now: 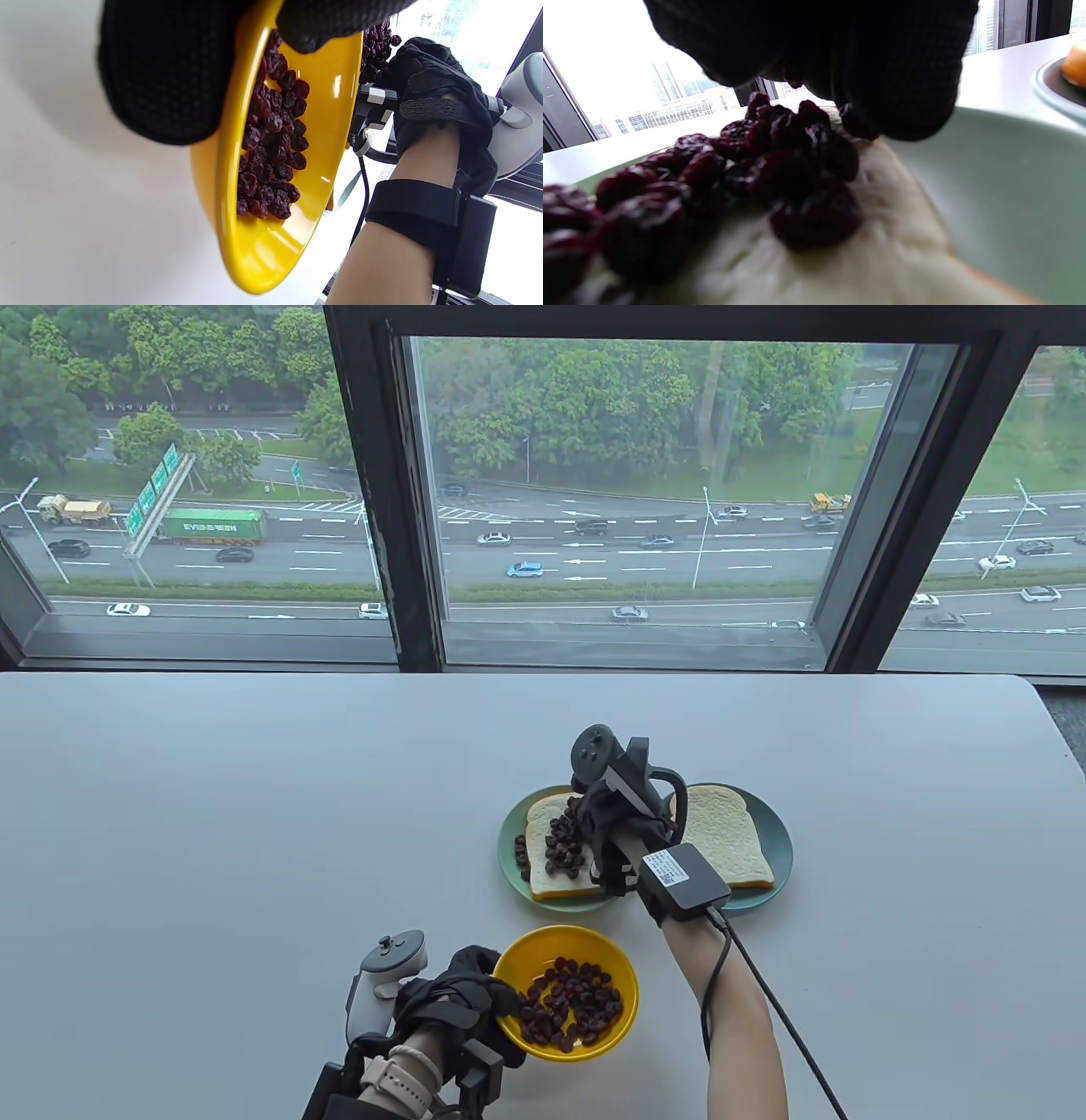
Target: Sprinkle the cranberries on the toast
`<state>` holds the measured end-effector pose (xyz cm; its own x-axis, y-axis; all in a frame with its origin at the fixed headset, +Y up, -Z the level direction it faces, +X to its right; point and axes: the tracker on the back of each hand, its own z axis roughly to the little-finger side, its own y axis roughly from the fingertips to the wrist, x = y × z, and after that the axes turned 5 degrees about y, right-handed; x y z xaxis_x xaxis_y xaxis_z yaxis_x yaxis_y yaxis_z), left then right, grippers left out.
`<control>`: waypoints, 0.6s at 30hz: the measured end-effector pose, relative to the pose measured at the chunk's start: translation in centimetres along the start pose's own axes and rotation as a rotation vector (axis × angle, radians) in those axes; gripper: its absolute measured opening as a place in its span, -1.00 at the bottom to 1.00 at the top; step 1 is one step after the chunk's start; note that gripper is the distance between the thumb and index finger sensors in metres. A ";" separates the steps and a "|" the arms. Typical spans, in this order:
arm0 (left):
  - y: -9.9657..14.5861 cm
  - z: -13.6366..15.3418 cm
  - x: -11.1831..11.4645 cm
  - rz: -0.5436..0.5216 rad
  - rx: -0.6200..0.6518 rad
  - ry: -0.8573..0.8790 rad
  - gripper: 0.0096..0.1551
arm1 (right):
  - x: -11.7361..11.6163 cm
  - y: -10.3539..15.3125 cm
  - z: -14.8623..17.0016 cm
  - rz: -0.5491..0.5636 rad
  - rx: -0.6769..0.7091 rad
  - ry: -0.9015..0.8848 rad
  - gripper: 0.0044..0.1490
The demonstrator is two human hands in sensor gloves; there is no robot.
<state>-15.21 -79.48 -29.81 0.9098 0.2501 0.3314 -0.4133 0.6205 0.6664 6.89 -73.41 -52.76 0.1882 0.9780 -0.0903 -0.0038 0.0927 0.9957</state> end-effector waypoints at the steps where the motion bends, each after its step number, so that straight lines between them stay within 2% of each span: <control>1: 0.0 0.0 0.0 -0.001 -0.001 0.000 -0.29 | 0.1 0.2 0.1 0.002 0.005 -0.007 -0.42; 5: 0.0 0.0 0.0 -0.006 -0.007 -0.004 -0.29 | 0.6 1.0 0.7 -0.015 0.025 -0.022 -0.40; 10: 0.0 0.0 0.1 -0.007 -0.007 -0.011 -0.29 | 1.5 3.6 1.3 -0.037 0.116 -0.070 -0.38; 18: -0.1 -0.1 0.2 -0.020 0.002 -0.024 -0.29 | 3.9 11.2 0.6 -0.114 0.409 -0.119 -0.31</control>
<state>-14.96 -79.45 -29.89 0.9166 0.2200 0.3339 -0.3954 0.6235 0.6745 8.20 -68.69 -41.96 0.2771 0.9350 -0.2213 0.4084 0.0939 0.9080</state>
